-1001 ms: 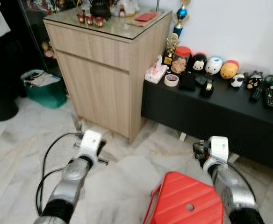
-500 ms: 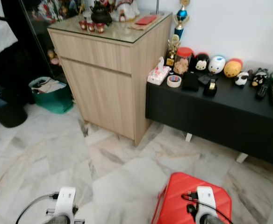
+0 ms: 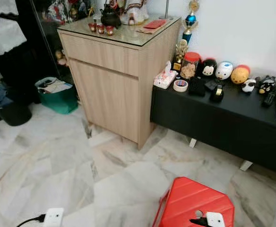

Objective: Hang keys on a hook

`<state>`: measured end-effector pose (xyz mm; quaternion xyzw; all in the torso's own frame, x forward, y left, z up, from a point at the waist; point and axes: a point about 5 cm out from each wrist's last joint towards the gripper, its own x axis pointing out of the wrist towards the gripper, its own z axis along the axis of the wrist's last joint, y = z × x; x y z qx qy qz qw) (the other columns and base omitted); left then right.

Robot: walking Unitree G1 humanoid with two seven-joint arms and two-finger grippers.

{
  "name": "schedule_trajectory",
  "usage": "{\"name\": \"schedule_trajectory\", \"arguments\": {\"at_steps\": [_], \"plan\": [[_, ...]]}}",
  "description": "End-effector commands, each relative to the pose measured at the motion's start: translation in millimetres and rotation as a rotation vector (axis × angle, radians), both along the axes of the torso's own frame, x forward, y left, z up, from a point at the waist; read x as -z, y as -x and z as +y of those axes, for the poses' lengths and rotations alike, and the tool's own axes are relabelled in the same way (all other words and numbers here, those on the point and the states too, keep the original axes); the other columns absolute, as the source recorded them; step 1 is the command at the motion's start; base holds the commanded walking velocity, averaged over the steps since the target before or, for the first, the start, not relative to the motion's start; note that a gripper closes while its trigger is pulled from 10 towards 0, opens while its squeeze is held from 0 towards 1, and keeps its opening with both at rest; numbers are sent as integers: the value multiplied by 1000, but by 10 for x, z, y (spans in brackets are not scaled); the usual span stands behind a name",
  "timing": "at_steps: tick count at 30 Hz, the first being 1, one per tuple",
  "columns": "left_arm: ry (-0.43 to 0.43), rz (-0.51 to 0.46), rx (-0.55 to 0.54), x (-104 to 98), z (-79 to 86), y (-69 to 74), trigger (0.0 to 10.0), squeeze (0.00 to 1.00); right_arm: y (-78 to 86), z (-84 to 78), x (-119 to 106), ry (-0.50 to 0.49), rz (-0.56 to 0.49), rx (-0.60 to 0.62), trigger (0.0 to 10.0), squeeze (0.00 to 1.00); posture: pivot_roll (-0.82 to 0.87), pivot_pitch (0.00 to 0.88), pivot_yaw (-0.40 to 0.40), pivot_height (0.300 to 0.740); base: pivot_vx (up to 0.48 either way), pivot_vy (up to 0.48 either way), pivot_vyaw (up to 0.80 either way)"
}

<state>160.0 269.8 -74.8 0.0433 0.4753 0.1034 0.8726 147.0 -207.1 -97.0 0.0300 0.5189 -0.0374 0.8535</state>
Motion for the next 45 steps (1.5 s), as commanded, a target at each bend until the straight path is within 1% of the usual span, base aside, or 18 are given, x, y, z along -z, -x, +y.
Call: {"name": "schedule_trajectory", "arguments": {"at_steps": [1,4,6,7,11,16,18,22,23,24,26,29,33,36,39,41,42,45], "plan": [[24,13,-13,62,-71,95,10000,0,34,-26,8,2,7,-1,10000,0,104,0,-58,737,0,0,0],[42,40,9,118,-150,177,10000,0,19,-22,5,13,6,8,10000,0,86,0,-36,737,0,0,0],[45,49,21,129,-172,186,10000,0,2,-20,-1,10,1,27,10000,0,73,0,-7,737,0,0,0],[44,57,41,134,-188,188,10000,0,-18,-37,-10,19,-8,64,10000,0,47,0,20,737,0,0,0],[50,50,60,124,-195,158,10000,0,-26,-67,-17,22,-18,131,10000,0,2,0,18,737,0,0,0],[37,58,67,111,-177,128,10000,0,-21,-93,-18,38,7,99,10000,0,5,0,-6,737,0,0,0],[57,43,70,105,-223,80,10000,0,-2,-374,-77,73,7,135,10000,0,-14,0,-5,737,0,0,0],[59,53,66,116,-219,108,10000,0,-3,-430,-93,78,3,144,10000,0,-12,0,-5,737,0,0,0],[60,67,45,126,-162,180,10000,0,16,-436,-88,72,8,149,10000,0,-8,0,-3,737,0,0,0],[60,67,45,126,-162,180,10000,0,16,-436,-88,72,8,149,10000,0,-8,0,-3,737,0,0,0],[60,86,34,140,-111,264,10000,0,46,-400,-67,64,18,125,10000,0,5,0,-10,737,0,0,0],[65,92,22,151,-101,306,10000,0,64,-361,-50,66,24,119,10000,0,3,0,-11,737,0,0,0],[67,106,38,169,-136,325,10000,0,99,-381,-42,70,30,140,10000,0,-4,0,3,737,0,0,0],[68,112,54,175,-163,318,10000,0,131,-414,-40,74,34,158,10000,0,-11,0,13,737,0,0,0],[68,111,77,177,-222,270,10000,0,180,-458,-36,76,42,178,10000,0,-40,0,32,737,0,0,0],[61,114,92,175,-235,251,10000,0,188,-433,-27,67,43,182,10000,0,-38,0,34,737,0,0,0],[55,110,112,170,-274,206,10000,0,190,-374,-10,50,46,164,10000,0,-38,0,34,737,0,0,0],[55,102,110,162,-277,182,10000,0,191,-330,2,44,51,149,10000,0,-41,0,37,737,0,0,0]]}}
